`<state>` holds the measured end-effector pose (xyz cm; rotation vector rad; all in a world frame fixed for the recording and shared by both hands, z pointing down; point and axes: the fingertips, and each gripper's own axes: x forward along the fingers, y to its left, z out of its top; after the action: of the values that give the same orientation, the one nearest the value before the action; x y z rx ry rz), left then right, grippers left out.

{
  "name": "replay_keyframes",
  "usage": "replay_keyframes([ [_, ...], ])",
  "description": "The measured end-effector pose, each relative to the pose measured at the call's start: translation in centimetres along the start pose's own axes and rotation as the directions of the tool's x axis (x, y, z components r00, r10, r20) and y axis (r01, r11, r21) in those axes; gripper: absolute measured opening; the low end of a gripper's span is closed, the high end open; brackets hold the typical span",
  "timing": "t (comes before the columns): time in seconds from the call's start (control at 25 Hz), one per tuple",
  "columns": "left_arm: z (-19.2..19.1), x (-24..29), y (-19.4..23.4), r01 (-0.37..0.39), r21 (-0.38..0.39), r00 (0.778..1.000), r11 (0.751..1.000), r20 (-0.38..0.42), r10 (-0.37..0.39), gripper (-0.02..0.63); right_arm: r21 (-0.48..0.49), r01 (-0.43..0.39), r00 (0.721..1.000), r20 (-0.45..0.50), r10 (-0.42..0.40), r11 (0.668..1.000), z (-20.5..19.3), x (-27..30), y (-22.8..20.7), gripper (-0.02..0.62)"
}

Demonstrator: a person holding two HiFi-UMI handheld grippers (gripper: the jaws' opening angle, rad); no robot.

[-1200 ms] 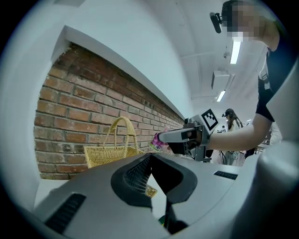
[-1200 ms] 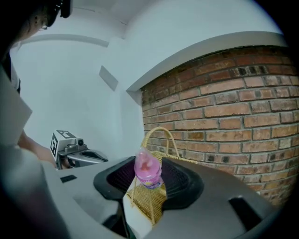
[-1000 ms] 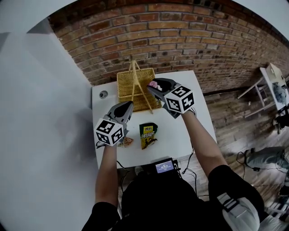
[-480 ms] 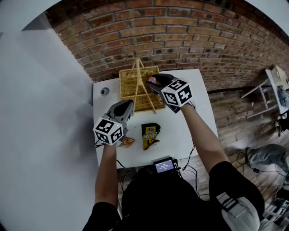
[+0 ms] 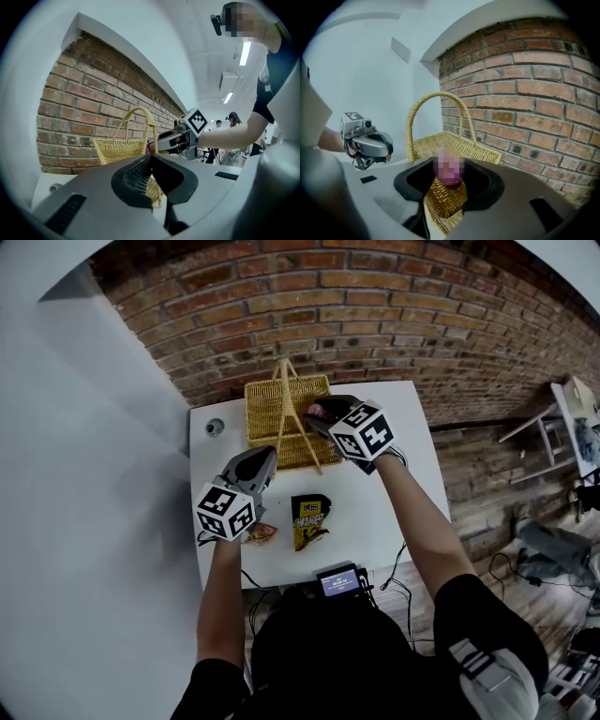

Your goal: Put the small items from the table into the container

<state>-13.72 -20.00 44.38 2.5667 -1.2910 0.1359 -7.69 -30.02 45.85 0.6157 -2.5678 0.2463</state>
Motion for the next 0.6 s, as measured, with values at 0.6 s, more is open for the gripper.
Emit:
replay_keyframes([
  [0.6, -0.38, -0.98, 0.62, -0.02, -0.014, 1.0, 1.0, 0.0, 0.02, 0.009, 0.017, 0.016, 0.998, -0.063, -0.015, 1.0, -0.45, 0.84, -0.19, 0.184],
])
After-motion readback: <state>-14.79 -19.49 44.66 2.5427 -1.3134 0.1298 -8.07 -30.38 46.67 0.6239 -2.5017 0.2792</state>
